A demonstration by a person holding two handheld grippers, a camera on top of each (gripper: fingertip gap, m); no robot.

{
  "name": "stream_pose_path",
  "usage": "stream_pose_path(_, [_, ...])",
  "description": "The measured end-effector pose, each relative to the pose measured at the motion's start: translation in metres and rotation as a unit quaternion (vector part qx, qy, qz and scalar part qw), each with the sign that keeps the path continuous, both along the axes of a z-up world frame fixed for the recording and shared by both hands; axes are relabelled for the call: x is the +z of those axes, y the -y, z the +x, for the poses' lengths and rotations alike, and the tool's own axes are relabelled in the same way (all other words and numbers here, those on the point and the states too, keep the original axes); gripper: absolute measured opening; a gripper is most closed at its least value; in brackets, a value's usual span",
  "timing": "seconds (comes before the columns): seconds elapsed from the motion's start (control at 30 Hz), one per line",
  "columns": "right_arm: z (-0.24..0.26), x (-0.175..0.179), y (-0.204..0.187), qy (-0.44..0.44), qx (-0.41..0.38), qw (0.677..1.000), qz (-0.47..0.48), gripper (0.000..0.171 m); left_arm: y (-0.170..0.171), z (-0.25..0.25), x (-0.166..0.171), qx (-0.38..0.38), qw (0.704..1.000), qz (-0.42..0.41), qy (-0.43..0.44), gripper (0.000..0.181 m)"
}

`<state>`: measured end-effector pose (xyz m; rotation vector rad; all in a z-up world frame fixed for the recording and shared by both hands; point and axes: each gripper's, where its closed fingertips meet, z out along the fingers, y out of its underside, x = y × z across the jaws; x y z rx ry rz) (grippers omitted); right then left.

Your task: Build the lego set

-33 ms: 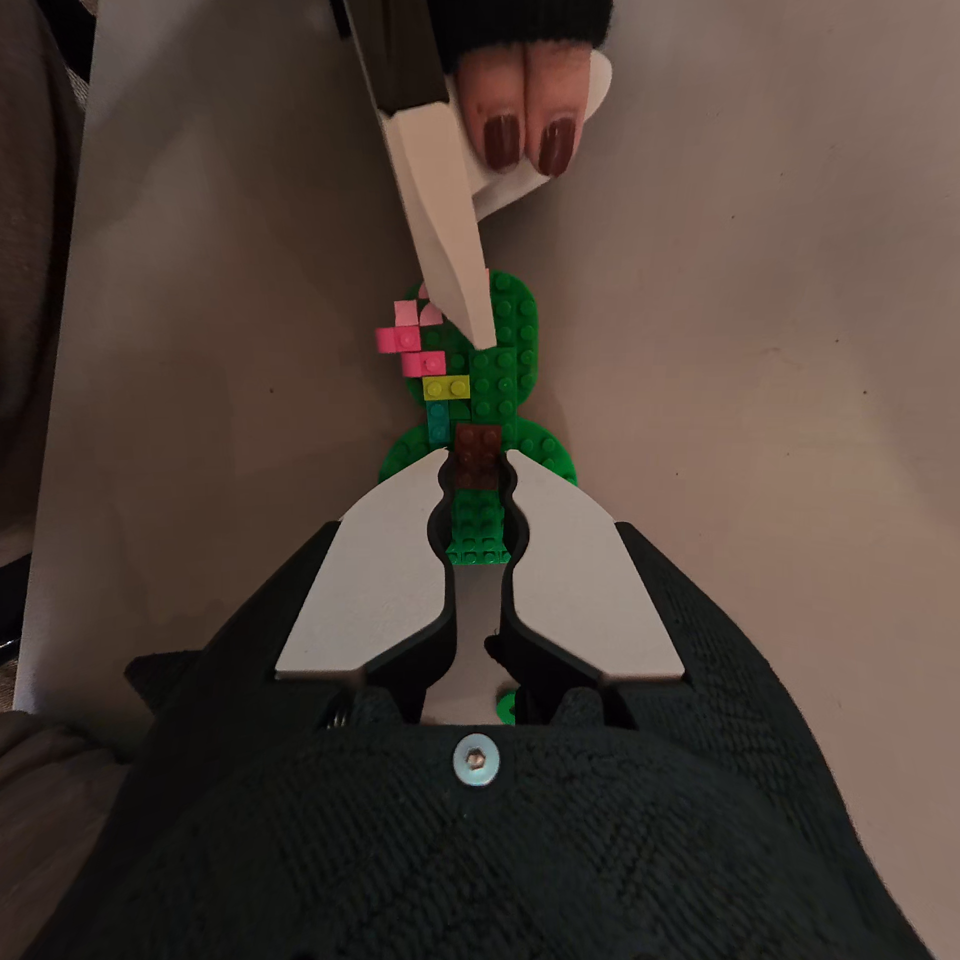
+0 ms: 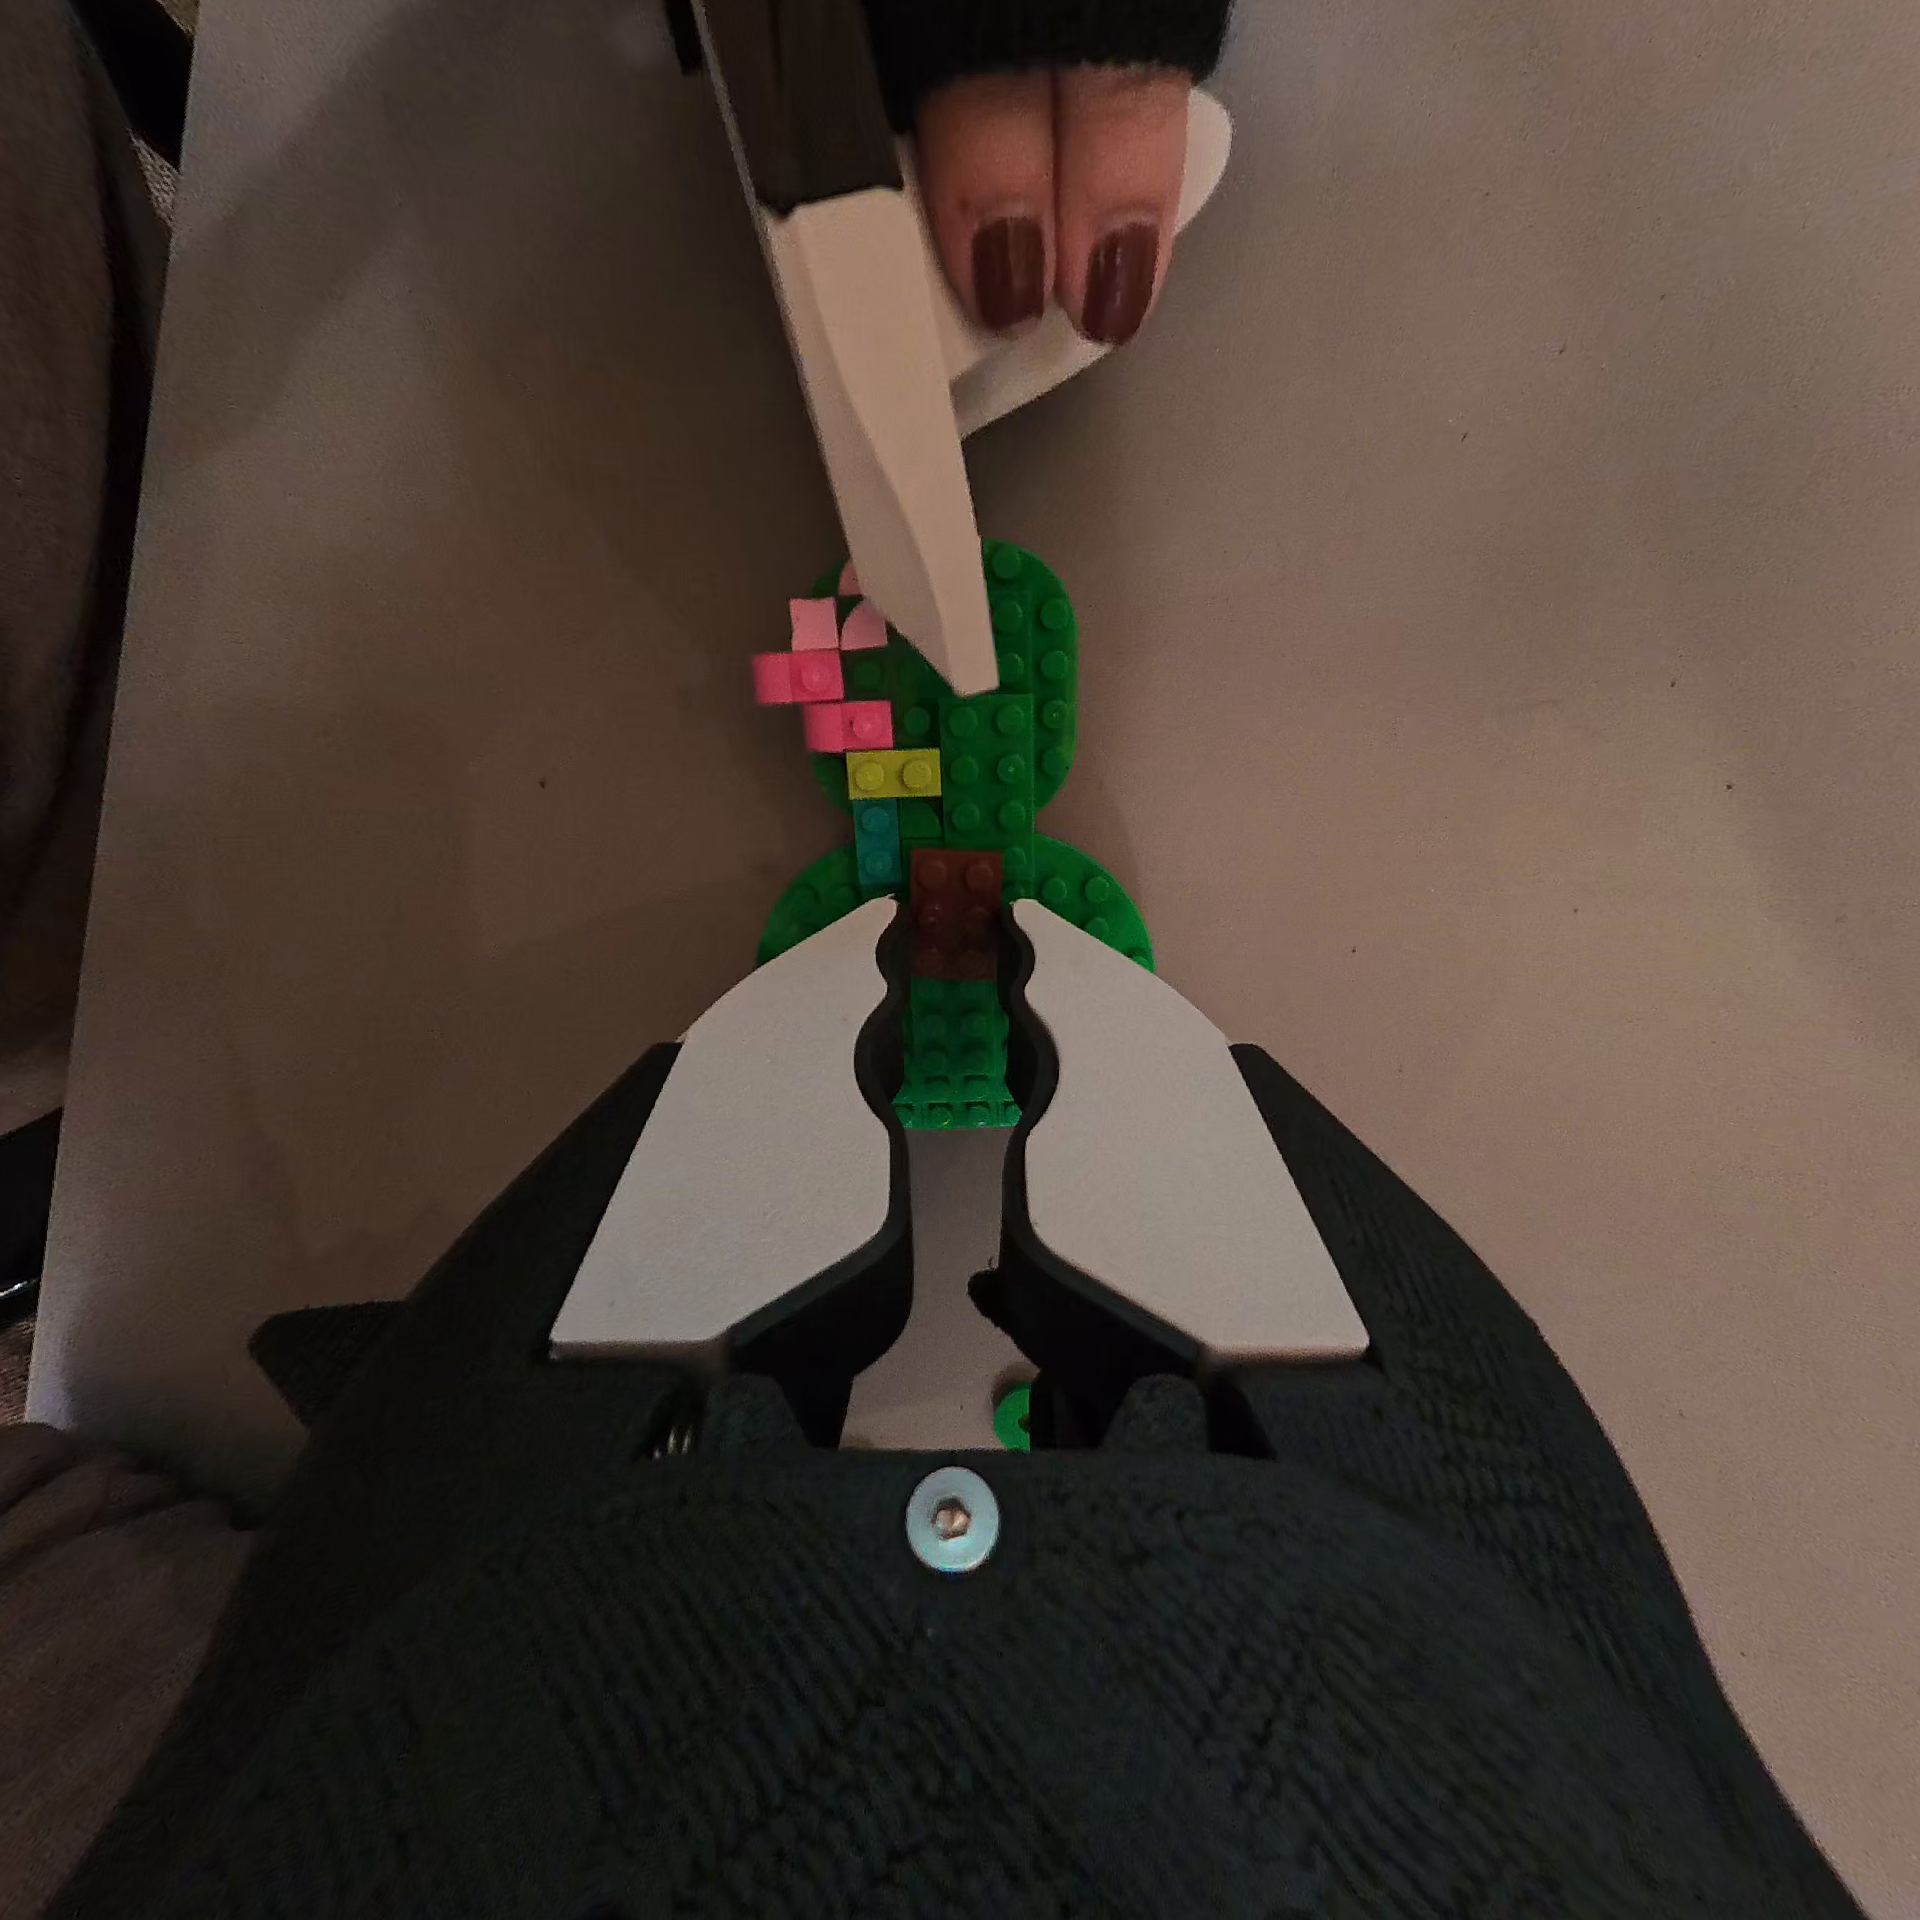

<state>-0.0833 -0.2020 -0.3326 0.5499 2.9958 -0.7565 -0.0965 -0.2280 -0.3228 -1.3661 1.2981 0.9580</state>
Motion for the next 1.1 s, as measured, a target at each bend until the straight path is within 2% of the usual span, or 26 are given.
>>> stream_pose_path(0.37, [0.0002,-0.0012,0.0028,0.008,0.000,1.000,-0.012,0.013,0.0040,-0.0049,0.0043,-0.007,1.000,0.012,0.005,0.041])
stream_pose_path(0.53, [0.0006,-0.0001,0.0024,0.012,-0.002,1.000,-0.020,0.014,0.0058,-0.0061,0.0013,-0.013,1.000,0.011,-0.013,0.026])
stream_pose_path(0.67, [0.0008,-0.0004,0.0025,0.015,-0.002,1.000,-0.022,0.013,0.0071,-0.0055,-0.0012,-0.018,1.000,0.003,-0.017,0.022])
stream_pose_path(0.77, [0.0011,0.0007,0.0029,0.015,-0.002,1.000,-0.026,0.013,0.0083,-0.0042,-0.0036,-0.024,0.999,0.002,-0.022,0.010])
stream_pose_path(1.1, [0.0013,0.0063,0.0060,-0.002,0.010,1.000,-0.029,0.014,0.0039,-0.0088,-0.0035,0.000,0.999,0.014,-0.049,0.009])
